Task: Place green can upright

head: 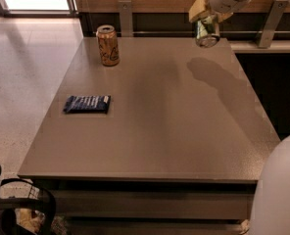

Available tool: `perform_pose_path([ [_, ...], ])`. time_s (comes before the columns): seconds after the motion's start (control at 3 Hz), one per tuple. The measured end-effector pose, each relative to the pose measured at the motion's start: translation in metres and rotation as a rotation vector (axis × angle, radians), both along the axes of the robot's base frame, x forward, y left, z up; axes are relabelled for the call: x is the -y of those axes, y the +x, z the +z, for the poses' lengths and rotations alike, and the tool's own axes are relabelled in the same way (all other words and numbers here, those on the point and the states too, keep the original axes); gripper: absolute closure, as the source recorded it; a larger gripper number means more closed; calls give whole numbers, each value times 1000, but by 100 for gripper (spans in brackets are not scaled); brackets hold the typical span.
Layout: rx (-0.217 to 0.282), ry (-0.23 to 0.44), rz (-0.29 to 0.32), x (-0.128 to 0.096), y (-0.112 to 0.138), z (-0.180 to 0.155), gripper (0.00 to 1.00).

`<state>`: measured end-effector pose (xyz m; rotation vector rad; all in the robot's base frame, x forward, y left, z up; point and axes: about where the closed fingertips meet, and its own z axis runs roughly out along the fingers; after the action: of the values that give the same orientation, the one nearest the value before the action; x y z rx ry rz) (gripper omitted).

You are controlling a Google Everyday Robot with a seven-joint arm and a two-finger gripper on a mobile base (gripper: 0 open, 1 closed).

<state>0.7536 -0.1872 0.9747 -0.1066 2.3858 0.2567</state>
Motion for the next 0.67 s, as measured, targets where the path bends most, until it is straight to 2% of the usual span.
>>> perform_pose_path([
  [0.33,81,10,49,8,-7,17,100],
  [0.67,185,48,150,8,-6,38,100],
])
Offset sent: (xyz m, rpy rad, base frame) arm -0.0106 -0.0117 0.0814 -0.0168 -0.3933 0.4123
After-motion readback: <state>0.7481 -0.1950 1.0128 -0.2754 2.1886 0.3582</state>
